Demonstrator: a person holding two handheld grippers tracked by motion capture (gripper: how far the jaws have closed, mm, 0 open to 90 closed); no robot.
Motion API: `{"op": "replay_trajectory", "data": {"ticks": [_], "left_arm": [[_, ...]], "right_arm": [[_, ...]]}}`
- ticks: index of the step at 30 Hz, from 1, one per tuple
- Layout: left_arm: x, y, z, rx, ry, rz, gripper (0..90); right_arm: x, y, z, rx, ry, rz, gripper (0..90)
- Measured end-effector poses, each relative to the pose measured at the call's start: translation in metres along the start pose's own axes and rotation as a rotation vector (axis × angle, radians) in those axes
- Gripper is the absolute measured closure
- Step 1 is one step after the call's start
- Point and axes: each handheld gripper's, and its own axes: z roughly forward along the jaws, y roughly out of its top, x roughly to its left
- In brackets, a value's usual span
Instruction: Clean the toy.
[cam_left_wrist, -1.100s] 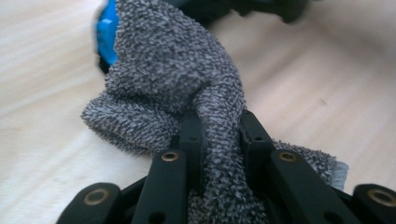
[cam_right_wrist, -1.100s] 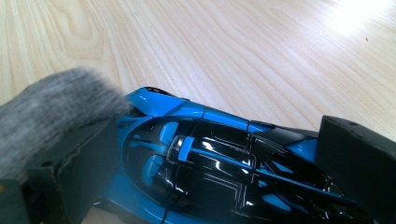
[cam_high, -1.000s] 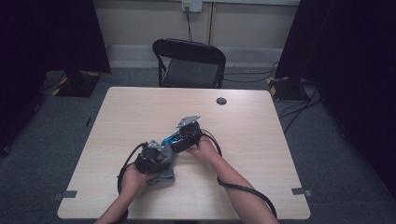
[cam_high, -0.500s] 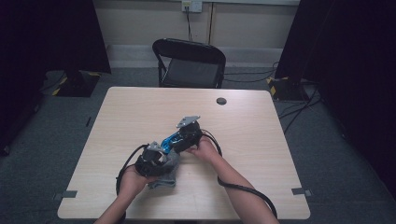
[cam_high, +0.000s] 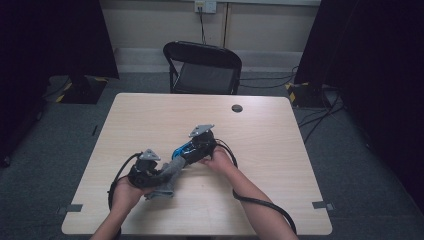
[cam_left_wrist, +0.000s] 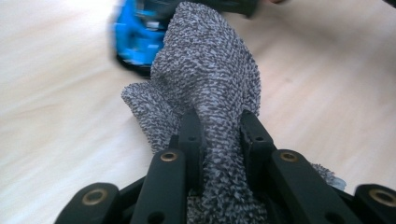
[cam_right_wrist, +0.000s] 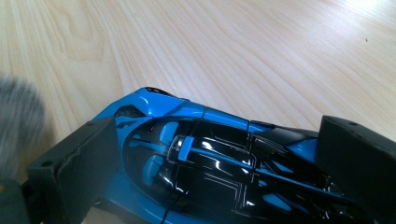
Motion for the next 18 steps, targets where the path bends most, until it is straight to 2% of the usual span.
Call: {"op": "replay_trajectory", "data": {"ticks": [2,3,4,5,6,9,13,16,18], "left_arm": [[0.01,0.0,-0.005,-0.017,0.022,-0.019,74.5],[0.01,0.0,-0.005,-0.017,0.022,-0.019,74.4],[0.019,0.001,-0.009,-0.031,0.055,-0.018,74.2],[0.029,0.003,-0.01,-0.032,0.073,-0.026,74.1],[0.029,0.003,-0.01,-0.032,0.073,-0.026,73.7],[0.04,0.006,-0.005,-0.016,0.099,-0.039,73.4],[0.047,0.007,0.007,0.014,0.127,-0.036,71.6],[0.048,0.005,0.018,0.015,0.126,-0.048,70.3],[0.047,0.003,0.022,0.001,0.128,-0.068,62.4]], "right_arm": [[0.0,0.0,0.0,0.003,0.0,0.003,0.0],[0.0,0.001,0.0,0.005,0.0,0.004,0.0],[0.0,0.001,0.0,0.006,0.0,0.002,0.0],[0.0,0.001,0.0,0.003,-0.001,0.005,0.0],[0.0,0.001,0.0,0.003,-0.001,0.005,0.0],[0.0,0.0,0.0,0.001,-0.002,-0.002,0.0],[0.0,0.0,0.0,0.0,-0.001,0.0,0.0],[0.0,0.0,0.0,0.0,-0.001,0.0,0.0],[0.001,0.0,0.0,-0.001,-0.001,-0.001,0.0]]}}
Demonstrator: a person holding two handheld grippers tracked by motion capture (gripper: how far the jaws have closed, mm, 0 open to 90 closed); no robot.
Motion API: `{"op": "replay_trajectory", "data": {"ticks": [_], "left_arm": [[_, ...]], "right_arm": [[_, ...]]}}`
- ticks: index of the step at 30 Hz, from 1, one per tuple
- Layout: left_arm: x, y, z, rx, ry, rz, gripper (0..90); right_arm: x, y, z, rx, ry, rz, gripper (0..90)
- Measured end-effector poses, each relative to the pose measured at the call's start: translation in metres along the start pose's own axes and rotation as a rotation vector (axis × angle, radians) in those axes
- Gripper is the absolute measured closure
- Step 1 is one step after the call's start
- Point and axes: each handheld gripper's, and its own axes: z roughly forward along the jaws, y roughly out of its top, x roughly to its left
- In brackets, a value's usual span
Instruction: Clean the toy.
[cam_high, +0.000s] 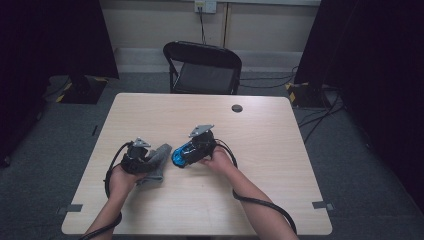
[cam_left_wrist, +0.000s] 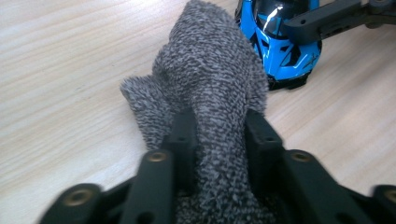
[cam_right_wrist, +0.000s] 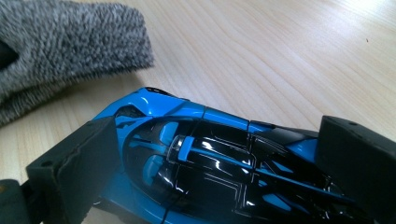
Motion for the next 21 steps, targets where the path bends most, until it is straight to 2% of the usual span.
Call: {"op": "replay_trajectory", "data": {"ticks": [2,4,5,8,10,12,14,15,17,18,21], "left_arm": [[-0.001,-0.001,0.001,-0.005,-0.006,-0.016,58.5],[-0.003,-0.002,-0.001,-0.022,0.01,-0.023,53.1],[-0.004,-0.002,-0.003,-0.026,0.015,-0.04,48.3],[-0.006,-0.003,-0.011,-0.05,0.026,-0.078,44.7],[-0.01,-0.005,-0.015,-0.062,0.018,-0.111,46.6],[-0.014,-0.007,-0.017,-0.056,0.012,-0.118,46.8],[-0.017,-0.01,-0.016,-0.034,0.03,-0.112,47.2],[-0.016,-0.012,-0.014,-0.025,0.041,-0.116,48.4],[-0.012,-0.018,-0.01,-0.013,0.043,-0.164,49.5],[-0.01,-0.022,-0.007,0.001,0.044,-0.171,49.6],[-0.009,-0.024,-0.002,-0.001,0.05,-0.168,51.3]], "right_arm": [[0.0,0.0,0.0,0.0,0.0,0.0,0.0],[0.0,0.0,0.0,-0.001,0.001,0.0,0.0],[0.0,0.0,0.0,0.0,0.001,0.0,0.0],[0.0,0.0,0.0,0.001,-0.001,-0.003,0.0],[0.0,0.0,0.0,0.001,-0.001,-0.002,0.0],[0.0,0.0,0.0,0.0,-0.001,-0.001,0.0],[0.001,0.0,0.0,0.003,0.0,0.003,0.0],[0.001,0.0,0.0,0.003,0.0,0.004,0.0],[0.001,0.0,0.0,0.003,-0.001,0.002,0.0],[0.001,0.0,0.0,0.002,-0.001,-0.001,0.0],[0.001,0.0,0.0,0.0,0.001,-0.002,0.0]]}}
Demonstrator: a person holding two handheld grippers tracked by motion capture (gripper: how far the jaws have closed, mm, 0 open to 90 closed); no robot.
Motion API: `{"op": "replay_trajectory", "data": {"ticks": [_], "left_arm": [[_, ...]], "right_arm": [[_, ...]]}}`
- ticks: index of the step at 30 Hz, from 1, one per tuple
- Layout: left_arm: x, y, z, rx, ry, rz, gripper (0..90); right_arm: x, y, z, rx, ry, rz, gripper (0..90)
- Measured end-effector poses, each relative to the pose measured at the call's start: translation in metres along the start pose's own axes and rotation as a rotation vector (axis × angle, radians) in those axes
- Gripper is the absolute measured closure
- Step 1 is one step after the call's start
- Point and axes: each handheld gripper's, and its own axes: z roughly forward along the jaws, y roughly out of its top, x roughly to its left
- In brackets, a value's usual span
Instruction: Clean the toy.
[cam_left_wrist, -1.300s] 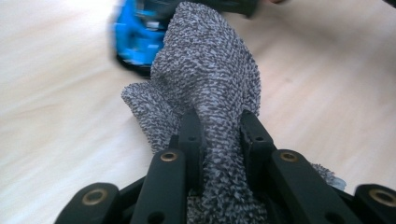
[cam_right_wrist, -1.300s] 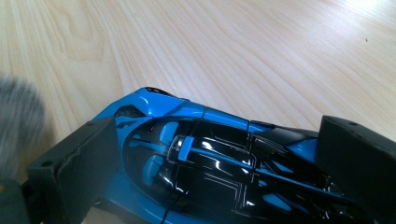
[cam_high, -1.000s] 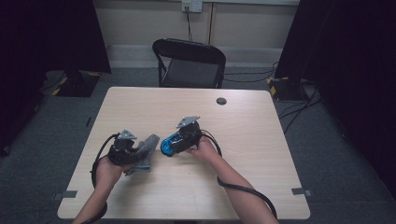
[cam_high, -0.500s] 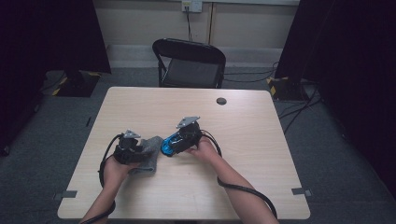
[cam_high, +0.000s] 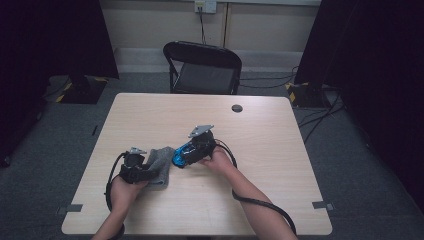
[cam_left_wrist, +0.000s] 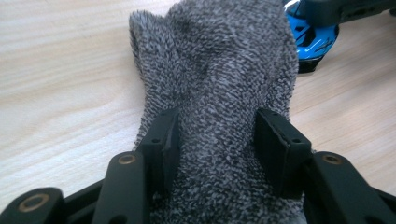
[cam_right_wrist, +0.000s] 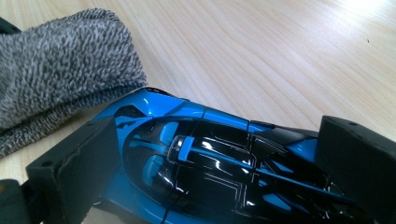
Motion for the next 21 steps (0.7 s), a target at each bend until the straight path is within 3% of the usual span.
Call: {"op": "replay_trajectory", "data": {"ticks": [3,5,7,10,13,15,21], "left_arm": [[0.001,0.002,0.003,0.013,0.017,0.03,57.1],[0.004,0.003,0.003,0.016,0.011,0.022,66.9],[0.01,0.006,0.002,0.012,-0.013,-0.014,74.3],[0.016,0.016,0.0,0.0,0.017,0.018,76.8],[0.021,0.036,0.003,-0.01,0.044,0.1,76.7],[0.021,0.051,0.01,0.01,0.06,0.168,76.7],[0.013,0.085,0.037,0.021,0.072,0.299,76.2]], "right_arm": [[0.0,0.0,0.0,-0.003,-0.001,0.003,0.0],[0.0,0.0,0.0,-0.003,-0.001,0.002,0.0],[0.0,0.0,0.0,-0.003,0.0,0.003,0.0],[0.0,-0.001,0.0,-0.005,0.001,0.001,0.0],[-0.001,-0.001,0.0,-0.008,0.003,0.0,0.0],[-0.001,-0.001,0.0,-0.009,0.003,-0.001,0.0],[-0.001,-0.001,0.0,-0.005,0.008,-0.004,0.0]]}}
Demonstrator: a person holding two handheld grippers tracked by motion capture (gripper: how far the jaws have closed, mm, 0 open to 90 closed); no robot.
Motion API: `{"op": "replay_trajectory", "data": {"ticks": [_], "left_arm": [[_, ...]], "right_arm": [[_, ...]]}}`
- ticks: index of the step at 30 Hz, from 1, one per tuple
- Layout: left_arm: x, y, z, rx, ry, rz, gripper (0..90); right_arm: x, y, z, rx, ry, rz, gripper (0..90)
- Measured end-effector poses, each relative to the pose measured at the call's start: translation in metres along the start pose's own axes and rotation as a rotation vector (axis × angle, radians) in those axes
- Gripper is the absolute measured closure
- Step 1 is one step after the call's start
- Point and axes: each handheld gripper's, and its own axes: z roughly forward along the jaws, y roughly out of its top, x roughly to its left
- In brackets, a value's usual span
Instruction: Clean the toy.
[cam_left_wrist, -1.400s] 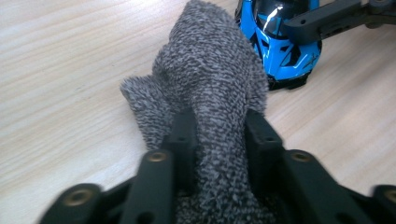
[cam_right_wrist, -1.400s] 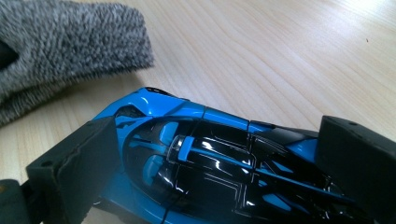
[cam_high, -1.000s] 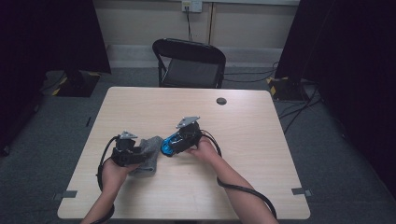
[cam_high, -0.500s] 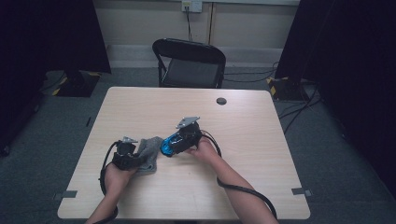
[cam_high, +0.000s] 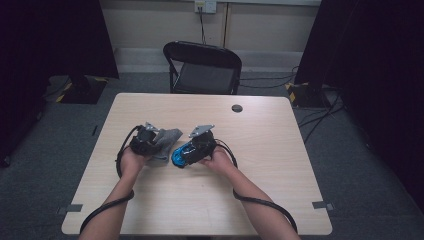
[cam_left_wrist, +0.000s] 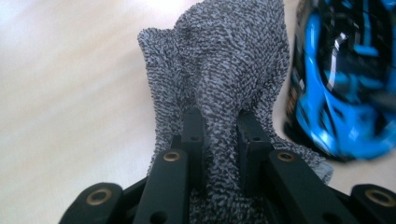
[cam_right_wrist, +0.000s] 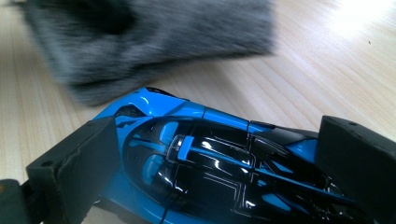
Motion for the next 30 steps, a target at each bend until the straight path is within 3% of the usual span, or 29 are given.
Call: {"op": "replay_trajectory", "data": {"ticks": [7,10,12,13,20,22,28,30], "left_arm": [[-0.005,0.034,0.032,0.019,-0.031,0.032,75.4],[-0.008,0.037,0.043,0.026,-0.048,0.017,72.7],[-0.01,0.037,0.048,0.005,-0.064,0.0,71.6],[-0.011,0.038,0.05,-0.002,-0.066,0.01,71.1],[-0.015,0.044,0.057,-0.015,-0.096,-0.02,70.4],[-0.013,0.044,0.059,-0.028,-0.11,-0.049,69.9],[-0.014,0.05,0.064,-0.011,-0.111,-0.076,73.4],[-0.016,0.053,0.066,-0.002,-0.105,-0.063,74.6]], "right_arm": [[0.0,-0.002,0.0,-0.017,0.003,0.002,0.0],[0.0,-0.002,0.0,-0.02,0.003,0.003,0.0],[0.0,-0.003,0.0,-0.021,0.001,0.004,0.0],[0.0,-0.002,0.0,-0.019,0.0,0.003,0.0],[0.0,-0.002,0.0,-0.019,-0.001,0.005,0.0],[0.0,-0.002,0.0,-0.02,0.0,0.004,0.0],[0.0,-0.003,0.0,-0.025,-0.001,0.006,0.0],[0.0,-0.003,0.0,-0.022,0.0,0.004,0.0]]}}
